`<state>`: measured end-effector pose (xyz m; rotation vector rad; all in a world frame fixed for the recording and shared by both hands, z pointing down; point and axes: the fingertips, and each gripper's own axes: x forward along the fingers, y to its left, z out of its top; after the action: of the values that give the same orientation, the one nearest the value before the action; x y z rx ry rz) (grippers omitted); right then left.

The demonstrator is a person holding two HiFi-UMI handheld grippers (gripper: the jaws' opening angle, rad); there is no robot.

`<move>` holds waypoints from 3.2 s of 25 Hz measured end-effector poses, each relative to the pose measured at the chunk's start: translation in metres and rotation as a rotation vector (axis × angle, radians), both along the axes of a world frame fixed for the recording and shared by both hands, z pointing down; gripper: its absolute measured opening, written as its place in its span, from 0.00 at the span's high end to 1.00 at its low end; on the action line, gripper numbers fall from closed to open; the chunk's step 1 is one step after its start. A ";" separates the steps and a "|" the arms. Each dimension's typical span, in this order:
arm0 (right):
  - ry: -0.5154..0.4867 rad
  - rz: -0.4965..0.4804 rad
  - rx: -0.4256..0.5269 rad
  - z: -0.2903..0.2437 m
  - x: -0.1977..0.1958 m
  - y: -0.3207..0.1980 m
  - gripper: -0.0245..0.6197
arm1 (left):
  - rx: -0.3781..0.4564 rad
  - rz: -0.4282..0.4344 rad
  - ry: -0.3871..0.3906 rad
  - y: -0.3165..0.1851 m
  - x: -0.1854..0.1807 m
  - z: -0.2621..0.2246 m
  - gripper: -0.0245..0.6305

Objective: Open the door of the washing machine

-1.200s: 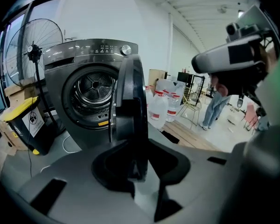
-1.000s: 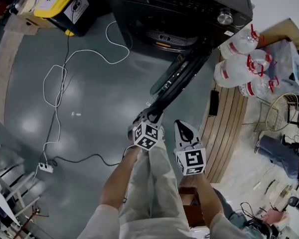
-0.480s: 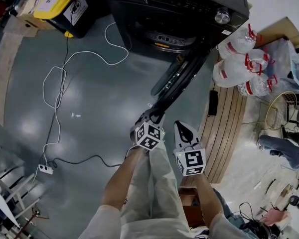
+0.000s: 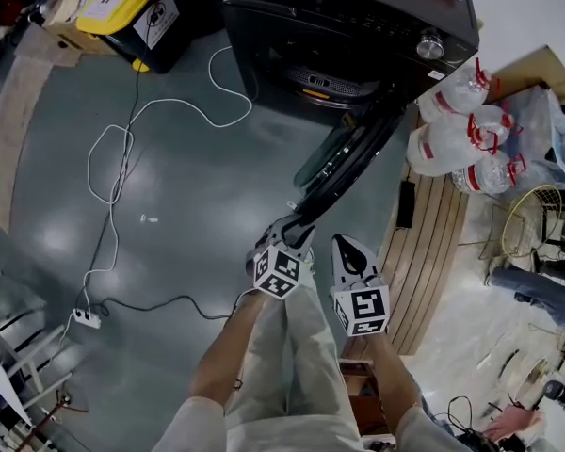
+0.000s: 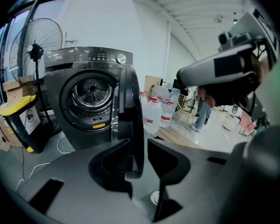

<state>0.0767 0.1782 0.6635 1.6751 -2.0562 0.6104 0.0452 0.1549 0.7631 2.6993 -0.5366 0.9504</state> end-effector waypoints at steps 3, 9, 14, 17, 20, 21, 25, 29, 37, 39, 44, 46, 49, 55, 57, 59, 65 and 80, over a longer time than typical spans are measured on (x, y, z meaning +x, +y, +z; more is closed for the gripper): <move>-0.001 -0.002 0.007 -0.005 -0.004 -0.006 0.96 | -0.004 -0.079 0.043 -0.009 -0.018 -0.016 0.81; -0.009 -0.004 0.016 -0.011 -0.008 -0.019 0.96 | 0.015 -0.203 0.125 -0.030 -0.054 -0.057 0.85; -0.005 -0.017 0.017 -0.014 -0.016 -0.027 0.96 | 0.043 -0.280 0.167 -0.041 -0.089 -0.090 0.91; 0.001 -0.027 0.023 -0.023 -0.020 -0.034 0.96 | 0.045 -0.324 0.172 -0.042 -0.112 -0.103 0.93; 0.005 -0.030 0.039 -0.035 -0.022 -0.044 0.96 | 0.037 -0.374 0.180 -0.046 -0.136 -0.115 0.95; 0.005 -0.030 0.045 -0.040 -0.022 -0.047 0.96 | 0.031 -0.386 0.186 -0.047 -0.142 -0.119 0.95; 0.001 -0.028 0.059 -0.059 -0.024 -0.055 0.96 | 0.016 -0.415 0.207 -0.052 -0.155 -0.143 0.95; -0.004 -0.033 0.071 -0.083 -0.028 -0.061 0.96 | 0.014 -0.415 0.217 -0.057 -0.157 -0.168 0.95; 0.004 -0.032 0.104 -0.141 -0.022 -0.070 0.96 | 0.047 -0.420 0.239 -0.075 -0.147 -0.233 0.95; -0.002 -0.020 0.118 -0.158 -0.019 -0.073 0.96 | 0.060 -0.423 0.243 -0.080 -0.146 -0.250 0.95; -0.009 0.000 0.164 -0.203 -0.010 -0.078 0.96 | 0.097 -0.434 0.258 -0.091 -0.145 -0.295 0.95; -0.006 0.006 0.182 -0.221 -0.006 -0.078 0.96 | 0.110 -0.441 0.263 -0.093 -0.146 -0.313 0.95; -0.007 0.015 0.204 -0.242 0.000 -0.076 0.96 | 0.137 -0.445 0.268 -0.094 -0.148 -0.338 0.95; 0.004 0.039 0.239 -0.276 0.015 -0.075 0.96 | 0.191 -0.453 0.279 -0.100 -0.147 -0.383 0.95; 0.006 0.051 0.241 -0.284 0.020 -0.064 0.96 | 0.200 -0.451 0.277 -0.093 -0.148 -0.393 0.95; 0.012 0.058 0.251 -0.292 0.024 -0.059 0.96 | 0.215 -0.452 0.281 -0.090 -0.148 -0.402 0.95; 0.035 0.060 0.270 -0.307 0.030 -0.044 0.96 | 0.233 -0.499 0.304 -0.083 -0.160 -0.420 0.95; 0.028 0.077 0.339 -0.342 0.029 -0.024 0.96 | 0.271 -0.512 0.314 -0.057 -0.171 -0.441 0.95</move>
<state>0.1057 0.1539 0.3212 1.9431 -2.1765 0.2675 -0.1259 0.0977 0.3219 2.6391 -1.2751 0.3303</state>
